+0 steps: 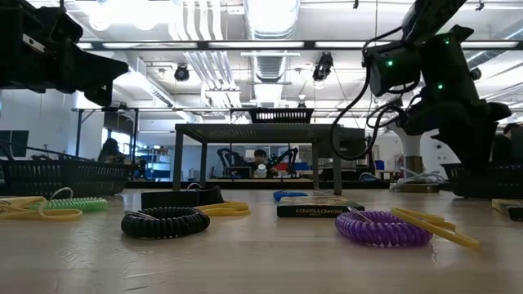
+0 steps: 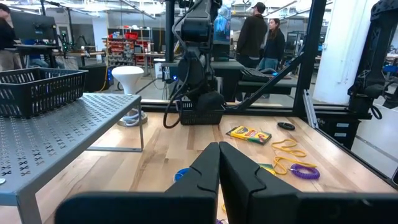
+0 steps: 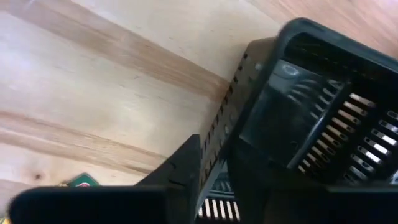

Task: Pick & Place Office Desk Supplies
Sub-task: Put the right black bin on the shelf

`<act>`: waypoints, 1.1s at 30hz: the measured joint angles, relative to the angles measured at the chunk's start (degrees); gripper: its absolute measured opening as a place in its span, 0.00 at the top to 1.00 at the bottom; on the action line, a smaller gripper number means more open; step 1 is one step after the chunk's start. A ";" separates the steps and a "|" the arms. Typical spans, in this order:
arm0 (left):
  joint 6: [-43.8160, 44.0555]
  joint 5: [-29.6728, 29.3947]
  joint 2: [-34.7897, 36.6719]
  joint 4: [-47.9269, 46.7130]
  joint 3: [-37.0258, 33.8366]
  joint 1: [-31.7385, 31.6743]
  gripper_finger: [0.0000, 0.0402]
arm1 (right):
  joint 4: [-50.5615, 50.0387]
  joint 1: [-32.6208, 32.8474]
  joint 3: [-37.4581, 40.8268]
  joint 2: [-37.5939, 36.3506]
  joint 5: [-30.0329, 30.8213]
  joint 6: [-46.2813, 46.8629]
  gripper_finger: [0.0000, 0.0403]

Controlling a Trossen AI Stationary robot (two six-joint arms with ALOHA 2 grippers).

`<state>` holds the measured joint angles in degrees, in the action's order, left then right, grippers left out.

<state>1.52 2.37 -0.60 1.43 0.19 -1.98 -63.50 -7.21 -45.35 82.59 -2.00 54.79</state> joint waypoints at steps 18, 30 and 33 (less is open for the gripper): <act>0.00 -0.02 0.00 0.04 0.00 0.01 0.96 | -3.43 5.60 -30.75 0.02 11.84 -18.21 0.97; -0.02 -0.24 0.00 0.06 0.00 0.00 0.96 | 6.63 3.73 -53.58 9.34 15.36 -56.27 0.97; 0.00 -0.43 0.00 -0.04 0.00 0.01 0.96 | 5.66 2.01 -59.93 15.60 15.30 -61.76 0.97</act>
<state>1.52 1.94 -0.60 1.39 0.19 -1.96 -57.84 -5.20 -105.28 98.18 13.30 -6.97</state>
